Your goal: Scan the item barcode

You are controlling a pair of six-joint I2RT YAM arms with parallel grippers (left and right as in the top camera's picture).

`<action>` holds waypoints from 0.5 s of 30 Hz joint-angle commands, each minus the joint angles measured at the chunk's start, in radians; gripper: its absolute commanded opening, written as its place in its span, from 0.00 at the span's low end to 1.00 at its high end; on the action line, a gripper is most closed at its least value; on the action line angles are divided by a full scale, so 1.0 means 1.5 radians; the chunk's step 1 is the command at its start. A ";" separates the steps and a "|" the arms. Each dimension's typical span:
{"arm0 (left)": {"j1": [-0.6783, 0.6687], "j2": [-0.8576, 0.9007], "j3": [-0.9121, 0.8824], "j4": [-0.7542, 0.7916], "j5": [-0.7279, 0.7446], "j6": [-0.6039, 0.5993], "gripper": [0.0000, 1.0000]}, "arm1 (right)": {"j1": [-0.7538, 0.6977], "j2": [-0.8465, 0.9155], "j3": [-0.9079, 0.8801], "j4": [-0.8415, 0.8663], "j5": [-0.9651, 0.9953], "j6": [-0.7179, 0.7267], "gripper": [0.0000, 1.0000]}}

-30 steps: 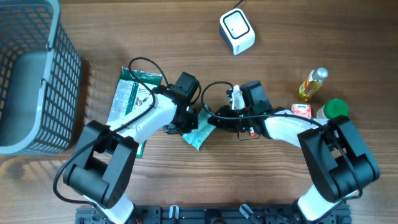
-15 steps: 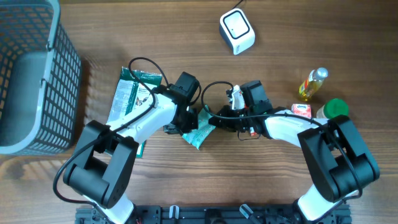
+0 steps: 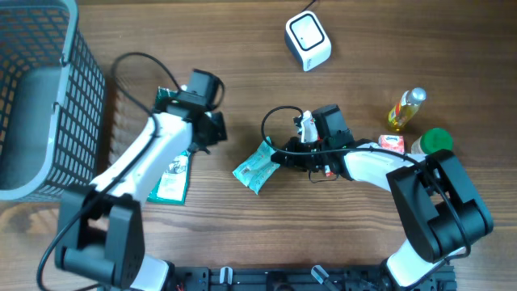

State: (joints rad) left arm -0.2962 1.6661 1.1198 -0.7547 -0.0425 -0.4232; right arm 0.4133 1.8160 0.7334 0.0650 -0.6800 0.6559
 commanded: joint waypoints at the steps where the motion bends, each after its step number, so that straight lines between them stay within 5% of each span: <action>1: 0.055 -0.016 0.009 0.014 -0.088 0.018 0.08 | 0.000 0.016 -0.005 -0.005 0.004 -0.018 0.04; 4: 0.086 -0.015 0.009 0.022 -0.087 0.018 0.14 | 0.000 0.016 -0.005 -0.005 0.004 -0.018 0.04; 8: 0.107 -0.015 0.009 0.025 -0.087 0.018 0.57 | 0.000 0.016 -0.005 -0.005 0.004 -0.018 0.04; 9: 0.109 -0.015 0.009 0.024 -0.087 0.018 0.89 | 0.000 0.016 -0.005 -0.005 0.004 -0.019 0.04; 10: 0.110 -0.015 0.009 0.024 -0.087 0.018 1.00 | 0.000 0.016 -0.005 -0.005 0.004 -0.018 0.04; 15: 0.109 -0.015 0.009 0.024 -0.087 0.018 1.00 | 0.000 0.016 -0.005 -0.005 0.006 -0.019 0.04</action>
State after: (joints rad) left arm -0.1371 1.6539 1.1255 -0.7212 -0.1570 -0.4015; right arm 0.4133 1.8160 0.7334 0.0650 -0.6800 0.6487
